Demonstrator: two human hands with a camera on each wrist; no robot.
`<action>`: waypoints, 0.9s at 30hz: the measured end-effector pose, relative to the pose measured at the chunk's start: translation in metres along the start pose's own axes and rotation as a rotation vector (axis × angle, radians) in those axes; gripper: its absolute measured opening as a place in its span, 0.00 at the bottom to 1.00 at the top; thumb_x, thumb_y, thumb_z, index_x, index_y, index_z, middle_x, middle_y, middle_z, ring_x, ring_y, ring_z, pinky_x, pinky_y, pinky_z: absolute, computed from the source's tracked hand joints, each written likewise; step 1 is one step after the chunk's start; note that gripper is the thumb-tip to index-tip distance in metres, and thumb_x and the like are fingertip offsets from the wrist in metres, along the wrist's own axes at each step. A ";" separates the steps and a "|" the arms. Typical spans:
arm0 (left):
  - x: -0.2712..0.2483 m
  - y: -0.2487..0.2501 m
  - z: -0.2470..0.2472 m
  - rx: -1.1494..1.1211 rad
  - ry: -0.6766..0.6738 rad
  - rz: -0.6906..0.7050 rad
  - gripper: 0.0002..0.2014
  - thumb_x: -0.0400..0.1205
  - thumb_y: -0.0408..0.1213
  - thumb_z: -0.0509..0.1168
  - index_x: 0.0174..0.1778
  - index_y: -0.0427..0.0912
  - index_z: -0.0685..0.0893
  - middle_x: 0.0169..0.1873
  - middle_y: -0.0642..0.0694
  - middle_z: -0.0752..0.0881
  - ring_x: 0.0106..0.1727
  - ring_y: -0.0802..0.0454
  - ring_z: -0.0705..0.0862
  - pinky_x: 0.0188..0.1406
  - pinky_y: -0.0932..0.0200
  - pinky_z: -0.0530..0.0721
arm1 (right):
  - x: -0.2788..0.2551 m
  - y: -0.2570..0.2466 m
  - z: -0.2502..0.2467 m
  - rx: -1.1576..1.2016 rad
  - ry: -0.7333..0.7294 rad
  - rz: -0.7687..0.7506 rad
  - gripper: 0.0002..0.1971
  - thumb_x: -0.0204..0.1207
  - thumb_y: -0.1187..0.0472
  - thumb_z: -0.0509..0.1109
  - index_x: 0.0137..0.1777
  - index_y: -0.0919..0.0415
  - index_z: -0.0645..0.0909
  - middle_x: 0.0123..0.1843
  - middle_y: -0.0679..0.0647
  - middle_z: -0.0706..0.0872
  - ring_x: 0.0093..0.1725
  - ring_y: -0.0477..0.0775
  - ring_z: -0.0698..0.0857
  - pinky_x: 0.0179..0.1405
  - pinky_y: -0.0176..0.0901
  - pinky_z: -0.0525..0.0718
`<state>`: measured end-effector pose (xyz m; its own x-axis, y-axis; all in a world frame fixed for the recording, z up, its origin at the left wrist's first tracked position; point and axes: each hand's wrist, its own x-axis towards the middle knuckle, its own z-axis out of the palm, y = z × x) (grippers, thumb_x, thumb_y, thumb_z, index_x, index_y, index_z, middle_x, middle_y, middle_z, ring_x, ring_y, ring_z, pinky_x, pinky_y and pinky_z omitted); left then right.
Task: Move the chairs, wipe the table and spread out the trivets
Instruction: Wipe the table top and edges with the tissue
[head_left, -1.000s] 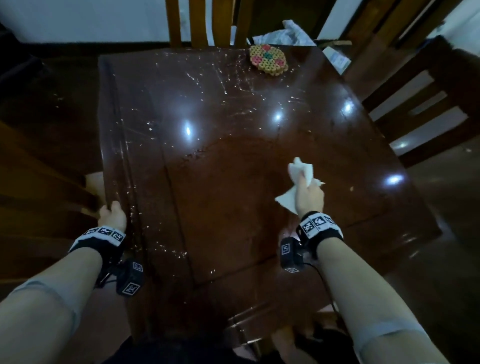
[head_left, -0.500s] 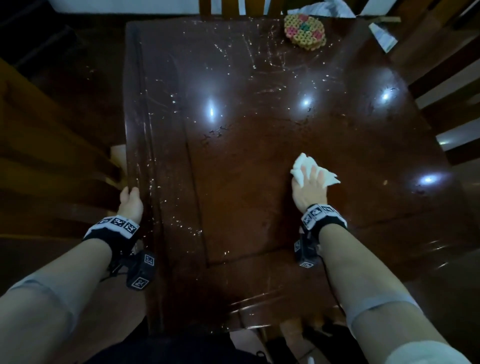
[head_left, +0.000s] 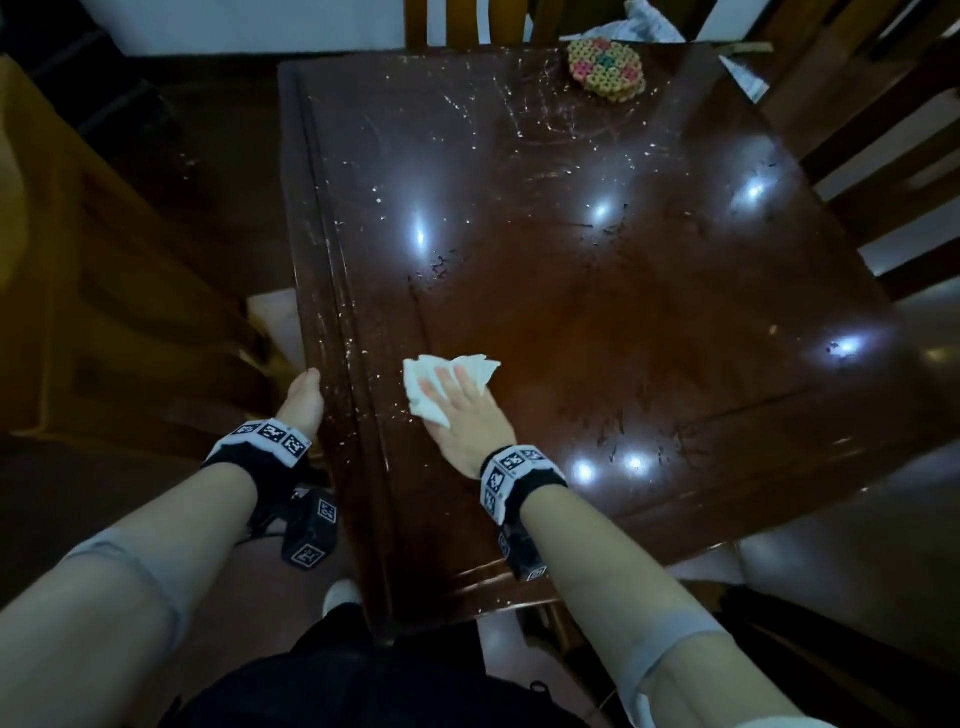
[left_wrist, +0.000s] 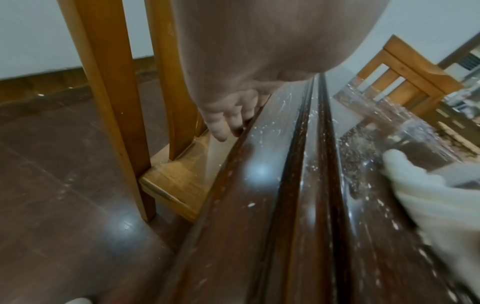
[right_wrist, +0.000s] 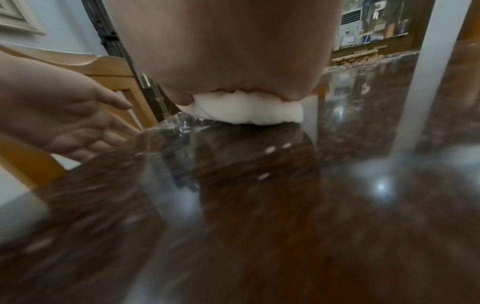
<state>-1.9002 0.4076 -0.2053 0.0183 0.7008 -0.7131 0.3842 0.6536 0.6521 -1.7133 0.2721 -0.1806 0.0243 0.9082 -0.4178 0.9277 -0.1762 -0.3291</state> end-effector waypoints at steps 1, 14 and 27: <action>0.000 -0.003 -0.002 0.007 -0.008 -0.009 0.26 0.90 0.46 0.41 0.77 0.33 0.68 0.71 0.38 0.75 0.72 0.38 0.73 0.75 0.49 0.67 | -0.006 -0.011 0.007 0.019 -0.003 -0.006 0.28 0.87 0.47 0.45 0.86 0.48 0.45 0.87 0.48 0.42 0.85 0.52 0.38 0.83 0.57 0.44; -0.015 -0.006 -0.019 0.196 -0.016 0.046 0.30 0.86 0.52 0.48 0.79 0.36 0.67 0.74 0.35 0.73 0.73 0.34 0.72 0.77 0.41 0.66 | -0.081 0.016 -0.037 1.286 0.598 0.651 0.32 0.65 0.39 0.68 0.58 0.66 0.85 0.55 0.65 0.89 0.55 0.69 0.87 0.60 0.67 0.83; -0.039 -0.002 0.019 0.266 0.164 0.019 0.31 0.86 0.55 0.48 0.83 0.43 0.58 0.79 0.36 0.66 0.77 0.33 0.66 0.76 0.39 0.62 | -0.123 0.160 -0.022 0.285 0.481 1.001 0.28 0.87 0.46 0.46 0.84 0.55 0.56 0.83 0.60 0.62 0.81 0.68 0.58 0.78 0.69 0.53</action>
<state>-1.8838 0.3734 -0.1834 -0.1133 0.7630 -0.6364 0.6139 0.5574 0.5590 -1.5596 0.1407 -0.1632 0.9008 0.3524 -0.2536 0.2954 -0.9255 -0.2369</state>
